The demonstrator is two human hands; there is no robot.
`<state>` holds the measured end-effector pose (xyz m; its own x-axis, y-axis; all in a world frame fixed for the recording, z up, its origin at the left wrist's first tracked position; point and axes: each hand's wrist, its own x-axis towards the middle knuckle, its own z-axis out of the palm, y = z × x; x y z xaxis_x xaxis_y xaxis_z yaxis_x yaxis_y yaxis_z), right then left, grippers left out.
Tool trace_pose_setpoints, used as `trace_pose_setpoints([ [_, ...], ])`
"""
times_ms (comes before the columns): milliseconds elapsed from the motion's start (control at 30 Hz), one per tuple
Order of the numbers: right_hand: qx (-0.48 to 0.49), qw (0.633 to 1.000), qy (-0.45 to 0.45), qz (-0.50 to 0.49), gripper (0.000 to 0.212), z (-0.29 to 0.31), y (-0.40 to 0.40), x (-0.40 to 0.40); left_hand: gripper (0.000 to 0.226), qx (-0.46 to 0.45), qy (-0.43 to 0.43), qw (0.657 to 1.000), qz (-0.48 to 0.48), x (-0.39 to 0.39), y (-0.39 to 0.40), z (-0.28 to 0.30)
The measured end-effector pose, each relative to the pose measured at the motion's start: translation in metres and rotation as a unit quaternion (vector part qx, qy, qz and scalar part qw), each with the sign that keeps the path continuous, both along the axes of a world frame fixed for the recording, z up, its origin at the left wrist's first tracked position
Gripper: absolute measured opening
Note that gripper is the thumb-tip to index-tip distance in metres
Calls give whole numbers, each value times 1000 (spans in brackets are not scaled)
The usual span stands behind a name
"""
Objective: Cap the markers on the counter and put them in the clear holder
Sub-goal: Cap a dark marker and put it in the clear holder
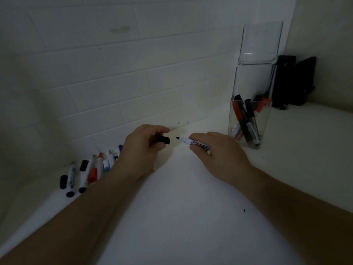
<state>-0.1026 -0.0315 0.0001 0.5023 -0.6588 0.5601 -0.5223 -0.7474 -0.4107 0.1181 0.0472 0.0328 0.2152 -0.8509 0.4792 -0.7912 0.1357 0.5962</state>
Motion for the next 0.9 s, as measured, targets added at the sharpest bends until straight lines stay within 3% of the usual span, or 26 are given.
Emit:
trace_pose_setpoints([
  [367, -5, 1000, 4, 7, 32, -2, 0, 2, 22, -20, 54, 998, -32, -3, 0, -4],
  [600, -56, 998, 30, 4, 34, 2, 6, 3, 17, -46, -124, 988, -78, -6, -2, -3],
  [767, -135, 988, 77, -20, 39, 10, 9, 1, 32, -35, -197, 975, -94, -7, 0, -4],
  [900, -136, 983, 116, -33, 35, 13, 14, 2, 49, 19, -232, 968, -89, -9, -2, -4],
])
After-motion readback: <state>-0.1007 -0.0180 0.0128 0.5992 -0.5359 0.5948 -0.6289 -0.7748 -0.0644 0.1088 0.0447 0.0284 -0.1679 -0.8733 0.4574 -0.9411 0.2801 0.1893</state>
